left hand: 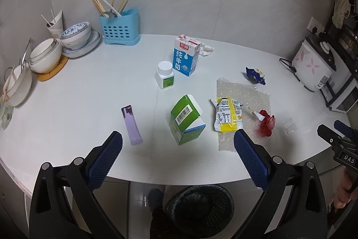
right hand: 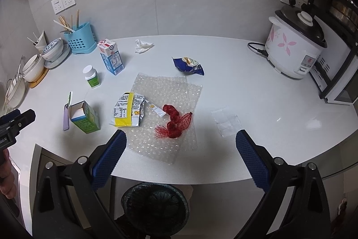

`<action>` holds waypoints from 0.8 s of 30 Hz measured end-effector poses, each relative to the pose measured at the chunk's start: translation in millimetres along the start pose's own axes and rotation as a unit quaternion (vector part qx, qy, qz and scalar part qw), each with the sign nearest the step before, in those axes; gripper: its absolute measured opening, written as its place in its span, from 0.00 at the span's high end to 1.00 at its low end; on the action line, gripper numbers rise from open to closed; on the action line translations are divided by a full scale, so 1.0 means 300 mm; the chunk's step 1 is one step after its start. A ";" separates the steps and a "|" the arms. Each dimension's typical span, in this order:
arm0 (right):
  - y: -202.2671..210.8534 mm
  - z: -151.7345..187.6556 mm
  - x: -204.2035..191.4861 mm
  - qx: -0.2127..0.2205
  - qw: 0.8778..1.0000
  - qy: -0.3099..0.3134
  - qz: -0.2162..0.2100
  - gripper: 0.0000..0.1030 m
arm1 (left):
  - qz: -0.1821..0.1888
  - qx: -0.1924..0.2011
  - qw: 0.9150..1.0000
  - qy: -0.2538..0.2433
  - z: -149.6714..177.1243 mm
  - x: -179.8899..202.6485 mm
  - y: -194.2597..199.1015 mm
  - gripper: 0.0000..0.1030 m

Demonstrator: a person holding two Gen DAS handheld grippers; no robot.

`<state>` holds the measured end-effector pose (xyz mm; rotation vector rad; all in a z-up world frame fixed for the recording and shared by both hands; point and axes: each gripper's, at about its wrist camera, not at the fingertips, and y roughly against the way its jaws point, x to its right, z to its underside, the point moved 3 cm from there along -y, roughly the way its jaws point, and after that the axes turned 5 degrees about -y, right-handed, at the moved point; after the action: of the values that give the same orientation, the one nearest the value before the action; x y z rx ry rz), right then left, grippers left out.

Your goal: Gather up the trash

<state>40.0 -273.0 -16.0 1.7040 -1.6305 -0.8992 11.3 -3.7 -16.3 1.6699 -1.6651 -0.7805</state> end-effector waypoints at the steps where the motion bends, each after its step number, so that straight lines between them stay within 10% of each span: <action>1: 0.001 -0.001 0.001 0.000 1.000 -0.001 0.000 0.09 | 0.000 0.001 1.000 0.000 -0.001 0.002 0.001 0.06; 24: 0.021 0.005 0.016 0.001 1.000 -0.018 0.001 0.09 | 0.003 -0.002 1.000 -0.010 0.011 0.007 0.014 0.06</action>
<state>35.1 -278.0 -11.9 1.6961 -1.6565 -0.9331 6.1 -5.8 -14.7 1.6590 -1.6785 -0.7998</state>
